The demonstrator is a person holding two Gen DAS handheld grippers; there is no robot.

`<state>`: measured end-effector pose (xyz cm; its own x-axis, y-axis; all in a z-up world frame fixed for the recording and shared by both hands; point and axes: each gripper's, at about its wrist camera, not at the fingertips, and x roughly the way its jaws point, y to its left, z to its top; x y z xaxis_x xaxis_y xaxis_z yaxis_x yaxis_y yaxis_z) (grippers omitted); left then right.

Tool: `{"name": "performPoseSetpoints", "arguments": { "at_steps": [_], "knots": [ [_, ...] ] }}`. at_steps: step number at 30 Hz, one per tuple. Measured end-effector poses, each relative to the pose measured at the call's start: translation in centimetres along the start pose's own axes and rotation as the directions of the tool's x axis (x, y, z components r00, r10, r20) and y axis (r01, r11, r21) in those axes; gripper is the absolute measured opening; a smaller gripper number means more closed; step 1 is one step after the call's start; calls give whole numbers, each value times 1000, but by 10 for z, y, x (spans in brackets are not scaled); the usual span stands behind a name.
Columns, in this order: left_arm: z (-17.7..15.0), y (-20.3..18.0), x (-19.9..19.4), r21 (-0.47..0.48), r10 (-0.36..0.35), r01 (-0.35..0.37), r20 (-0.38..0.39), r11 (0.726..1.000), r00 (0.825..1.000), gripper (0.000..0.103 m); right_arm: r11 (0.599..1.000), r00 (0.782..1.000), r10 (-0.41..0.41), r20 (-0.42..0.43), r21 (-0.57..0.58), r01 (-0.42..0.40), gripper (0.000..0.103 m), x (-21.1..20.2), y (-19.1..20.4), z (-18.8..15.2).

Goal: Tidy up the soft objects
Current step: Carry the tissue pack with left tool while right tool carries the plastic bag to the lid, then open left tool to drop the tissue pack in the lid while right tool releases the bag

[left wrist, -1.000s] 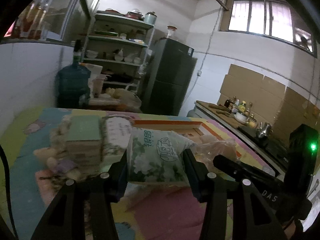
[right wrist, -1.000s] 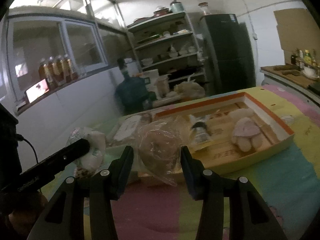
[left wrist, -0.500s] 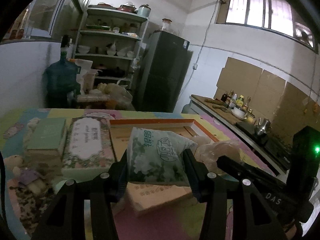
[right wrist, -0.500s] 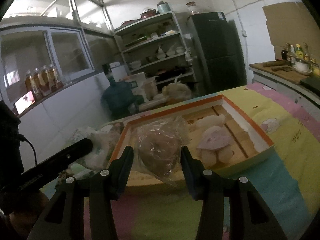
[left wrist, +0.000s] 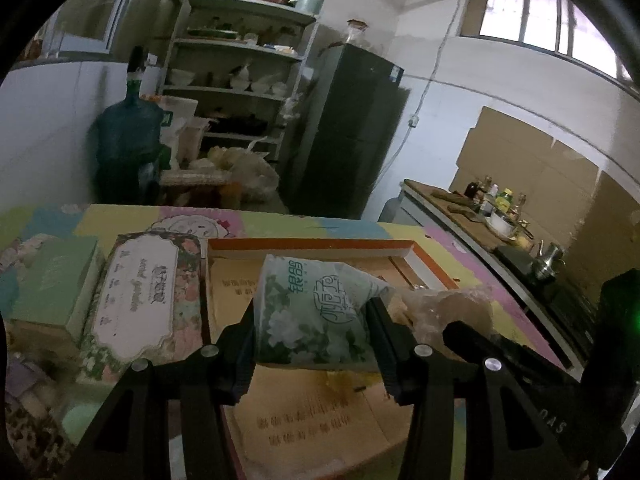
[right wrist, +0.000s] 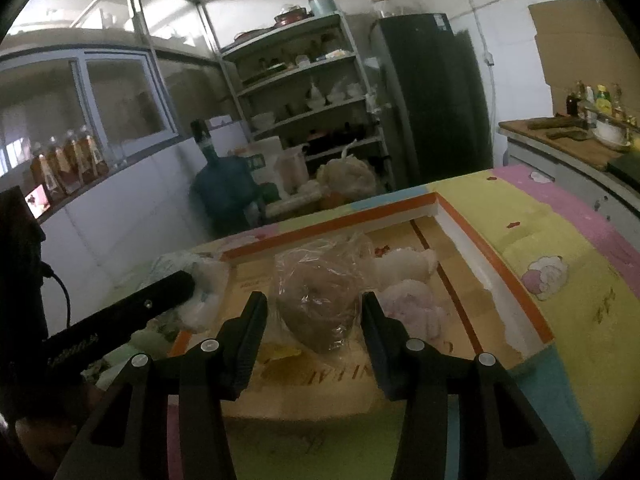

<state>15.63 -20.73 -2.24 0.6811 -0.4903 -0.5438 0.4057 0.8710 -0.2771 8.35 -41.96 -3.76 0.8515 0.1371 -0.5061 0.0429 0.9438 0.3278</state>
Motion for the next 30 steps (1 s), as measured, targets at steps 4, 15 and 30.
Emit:
{"name": "performPoseSetpoints", "arguments": {
  "at_steps": [4, 15, 30],
  "knots": [
    [4, 1, 13, -8, 19, -19, -17, 1000, 1000, 51, 1000, 1000, 3, -21, -1, -3, 49, 12, -3, 5],
    [7, 11, 44, -74, 3, -10, -92, 997, 996, 51, 1000, 994, 15, -108, -16, -17, 49, 46, -9, 10],
    [10, 5, 62, -19, 107, -110, -99, 994, 989, 51, 999, 990, -40, -137, -8, 39, 49, 59, -16, 6]
  ]
}}
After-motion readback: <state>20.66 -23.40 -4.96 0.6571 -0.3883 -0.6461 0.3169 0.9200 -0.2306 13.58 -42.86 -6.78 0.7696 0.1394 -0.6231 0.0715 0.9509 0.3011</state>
